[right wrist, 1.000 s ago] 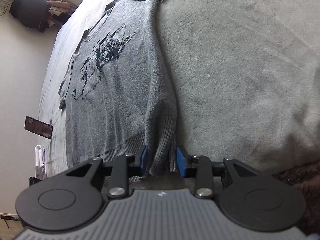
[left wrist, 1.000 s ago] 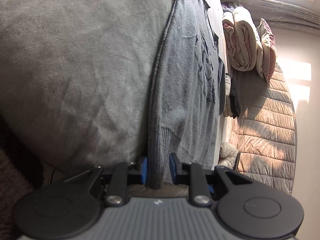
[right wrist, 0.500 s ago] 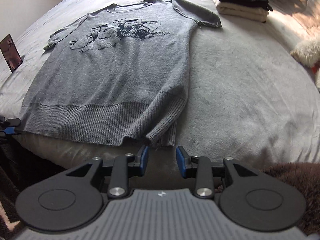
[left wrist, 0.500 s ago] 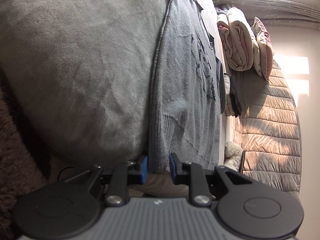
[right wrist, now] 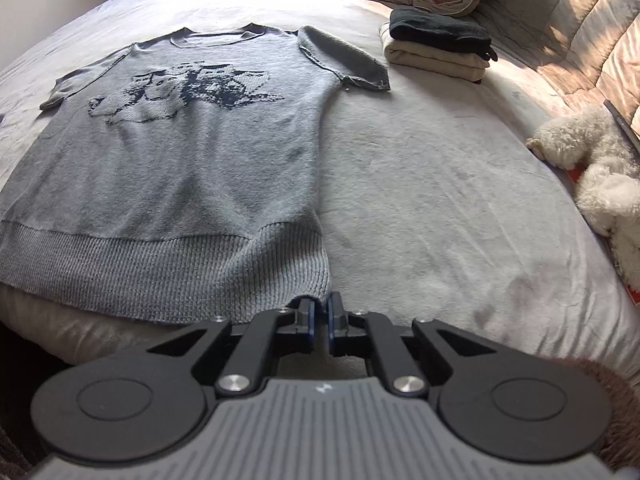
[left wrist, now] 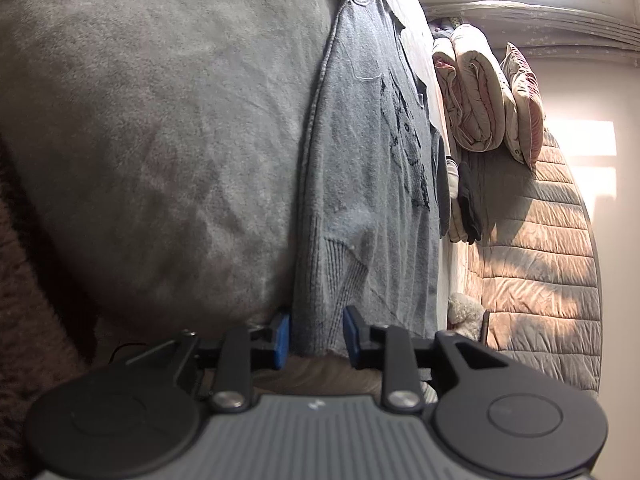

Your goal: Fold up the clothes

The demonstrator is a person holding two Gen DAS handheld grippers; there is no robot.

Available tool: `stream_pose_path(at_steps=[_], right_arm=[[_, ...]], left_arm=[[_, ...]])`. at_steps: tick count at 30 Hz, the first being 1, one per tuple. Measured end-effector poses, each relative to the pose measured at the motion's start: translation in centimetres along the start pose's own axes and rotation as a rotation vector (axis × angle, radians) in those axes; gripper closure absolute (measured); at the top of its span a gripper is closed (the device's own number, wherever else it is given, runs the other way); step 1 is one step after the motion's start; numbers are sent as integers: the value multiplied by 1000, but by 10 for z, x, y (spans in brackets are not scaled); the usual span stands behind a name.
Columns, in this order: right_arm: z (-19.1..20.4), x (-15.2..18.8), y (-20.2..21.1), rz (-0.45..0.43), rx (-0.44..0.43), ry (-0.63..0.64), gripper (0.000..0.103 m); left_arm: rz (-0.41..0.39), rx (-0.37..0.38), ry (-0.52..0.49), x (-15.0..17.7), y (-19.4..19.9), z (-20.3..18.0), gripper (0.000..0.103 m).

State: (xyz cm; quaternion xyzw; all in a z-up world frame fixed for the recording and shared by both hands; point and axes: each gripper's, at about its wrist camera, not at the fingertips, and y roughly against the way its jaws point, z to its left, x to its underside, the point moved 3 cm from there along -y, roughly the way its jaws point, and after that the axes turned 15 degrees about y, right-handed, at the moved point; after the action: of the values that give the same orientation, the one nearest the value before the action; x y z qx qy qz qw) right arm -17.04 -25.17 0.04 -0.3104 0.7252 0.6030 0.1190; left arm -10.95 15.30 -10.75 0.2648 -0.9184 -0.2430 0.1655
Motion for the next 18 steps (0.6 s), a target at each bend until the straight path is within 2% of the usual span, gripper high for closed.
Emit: stream_pose_path(at_steps=[2,3,5,7,11,15,18], right_arm=[[0,1,3,-2,15,13,98],[-1,1,4,-4,20,18,98],[-1,1,7,-9,23,28,98],[0,-1,10,-18,26,45,98],[5,-4,24,-38,17,96,98],[10,-6,36,-54,2,137,99],[11,-4,39,-51,-12,153,99]], left_arm=[[-12,-10,-9,1,-1,-1,81],[-26,-34,-12,1,0,-2,99],[-68,-70,-30,2,5,-6,99],[-150,-106,-95,7,20,-19,99],[-249,-86,-164,11,56,-41,99],[-302,-79,-206,17,83,-53,99],[-297,-117,-235,22,86,-52,99]])
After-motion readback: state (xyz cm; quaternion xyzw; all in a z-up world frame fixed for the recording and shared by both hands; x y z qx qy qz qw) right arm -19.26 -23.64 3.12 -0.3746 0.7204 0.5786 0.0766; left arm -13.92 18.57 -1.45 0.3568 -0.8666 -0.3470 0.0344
